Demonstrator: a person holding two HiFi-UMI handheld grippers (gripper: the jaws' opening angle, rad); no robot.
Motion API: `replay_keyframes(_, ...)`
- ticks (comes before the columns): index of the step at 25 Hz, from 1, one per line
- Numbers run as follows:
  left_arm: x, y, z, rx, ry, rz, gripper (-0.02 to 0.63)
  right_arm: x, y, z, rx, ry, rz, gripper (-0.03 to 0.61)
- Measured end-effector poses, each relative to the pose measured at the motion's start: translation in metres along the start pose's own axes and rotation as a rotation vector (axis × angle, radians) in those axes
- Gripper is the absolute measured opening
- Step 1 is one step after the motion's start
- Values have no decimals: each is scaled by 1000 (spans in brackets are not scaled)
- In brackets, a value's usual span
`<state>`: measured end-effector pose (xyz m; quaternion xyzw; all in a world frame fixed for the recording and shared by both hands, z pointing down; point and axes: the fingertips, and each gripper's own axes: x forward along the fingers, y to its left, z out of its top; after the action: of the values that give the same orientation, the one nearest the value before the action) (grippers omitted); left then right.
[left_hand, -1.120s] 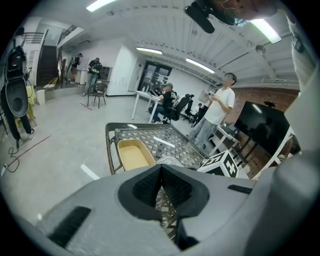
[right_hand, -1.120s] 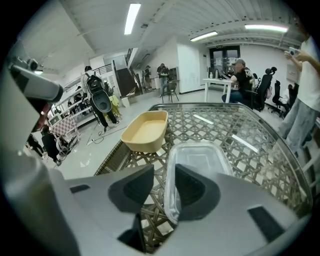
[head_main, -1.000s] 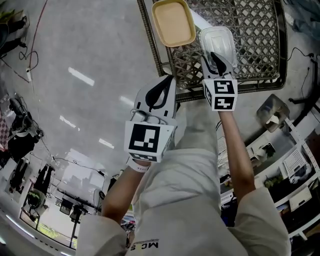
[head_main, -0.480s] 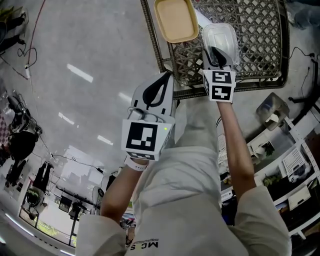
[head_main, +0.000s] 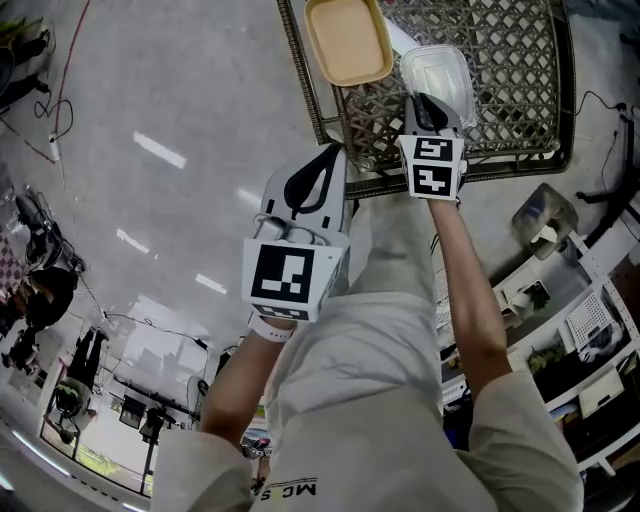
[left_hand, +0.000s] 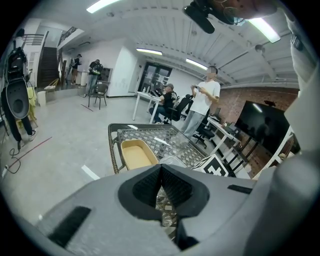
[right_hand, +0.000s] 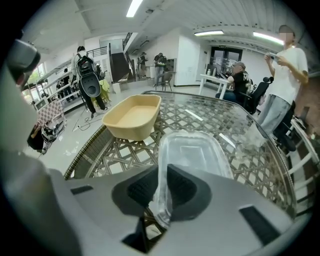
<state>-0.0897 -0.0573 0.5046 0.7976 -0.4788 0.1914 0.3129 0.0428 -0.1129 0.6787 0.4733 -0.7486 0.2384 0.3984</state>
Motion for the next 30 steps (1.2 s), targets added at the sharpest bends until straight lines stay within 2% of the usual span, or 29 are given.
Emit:
replay_keyframes(16,-6,-10,13,34,-19,-19,23,-36,-6,5,38,-66,12,57)
replay_keyframes(30,-39,-22,45,68,-74,-10,23,-128,-9,67,57,-216,34,57)
